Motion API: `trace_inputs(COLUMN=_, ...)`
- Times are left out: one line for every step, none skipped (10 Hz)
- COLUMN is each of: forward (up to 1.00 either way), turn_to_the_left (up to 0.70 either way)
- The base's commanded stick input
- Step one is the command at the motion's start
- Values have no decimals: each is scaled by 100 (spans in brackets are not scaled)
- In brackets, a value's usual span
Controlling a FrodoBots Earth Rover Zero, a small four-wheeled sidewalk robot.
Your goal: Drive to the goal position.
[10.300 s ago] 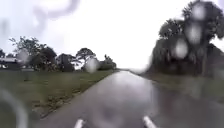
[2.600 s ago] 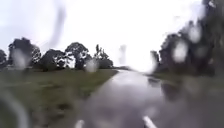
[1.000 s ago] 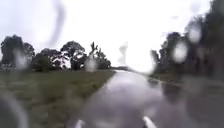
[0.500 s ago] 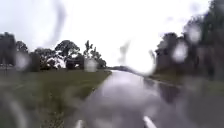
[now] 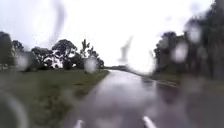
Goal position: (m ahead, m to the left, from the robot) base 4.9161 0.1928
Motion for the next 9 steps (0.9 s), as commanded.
trace_inputs(forward=85, turn_to_the_left=0)
trace_inputs(forward=85, turn_to_the_left=0)
trace_inputs(forward=85, turn_to_the_left=0)
trace_inputs(forward=85, turn_to_the_left=0)
trace_inputs(forward=85, turn_to_the_left=0)
trace_inputs(forward=85, turn_to_the_left=0)
trace_inputs(forward=85, turn_to_the_left=0)
trace_inputs(forward=85, turn_to_the_left=0)
trace_inputs(forward=85, turn_to_the_left=0)
